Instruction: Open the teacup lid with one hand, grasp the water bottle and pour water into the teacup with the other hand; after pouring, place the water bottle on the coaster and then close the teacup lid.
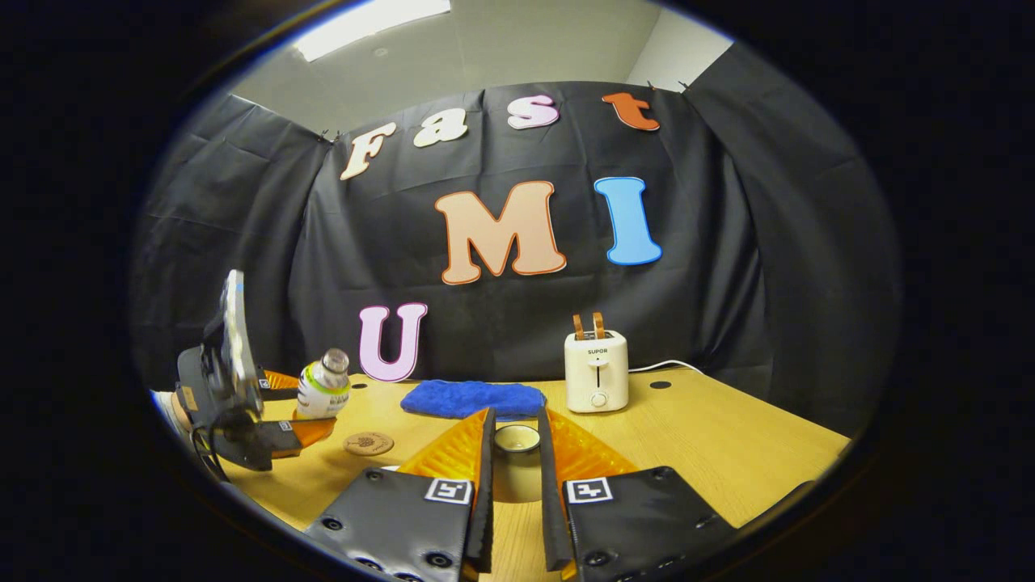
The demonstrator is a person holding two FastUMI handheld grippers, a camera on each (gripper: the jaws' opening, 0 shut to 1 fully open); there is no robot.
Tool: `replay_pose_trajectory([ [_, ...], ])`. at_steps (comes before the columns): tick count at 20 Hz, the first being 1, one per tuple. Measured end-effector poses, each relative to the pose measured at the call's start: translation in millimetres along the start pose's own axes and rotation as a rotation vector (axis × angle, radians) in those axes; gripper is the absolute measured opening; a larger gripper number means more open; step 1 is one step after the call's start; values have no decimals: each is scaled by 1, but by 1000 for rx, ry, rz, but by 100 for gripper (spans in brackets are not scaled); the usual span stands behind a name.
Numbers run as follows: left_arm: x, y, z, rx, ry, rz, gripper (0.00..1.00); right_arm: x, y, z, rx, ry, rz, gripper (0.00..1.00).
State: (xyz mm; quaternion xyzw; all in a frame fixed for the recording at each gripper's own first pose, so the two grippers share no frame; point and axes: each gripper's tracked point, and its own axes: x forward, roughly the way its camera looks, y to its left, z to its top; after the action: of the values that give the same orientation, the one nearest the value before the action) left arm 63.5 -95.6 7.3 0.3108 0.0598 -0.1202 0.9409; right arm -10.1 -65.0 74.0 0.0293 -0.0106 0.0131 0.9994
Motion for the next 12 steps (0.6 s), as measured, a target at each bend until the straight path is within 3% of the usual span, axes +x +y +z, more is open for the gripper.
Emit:
replay_pose_trajectory([
  [8, 38, 8, -3, -401, -24, -21, 57, 0, 5, -3, -8, 7, 9, 29],
  [12, 56, 12, -12, -545, -39, -9, 59, 2, 2, -8, -5, 16, 3, 29],
])
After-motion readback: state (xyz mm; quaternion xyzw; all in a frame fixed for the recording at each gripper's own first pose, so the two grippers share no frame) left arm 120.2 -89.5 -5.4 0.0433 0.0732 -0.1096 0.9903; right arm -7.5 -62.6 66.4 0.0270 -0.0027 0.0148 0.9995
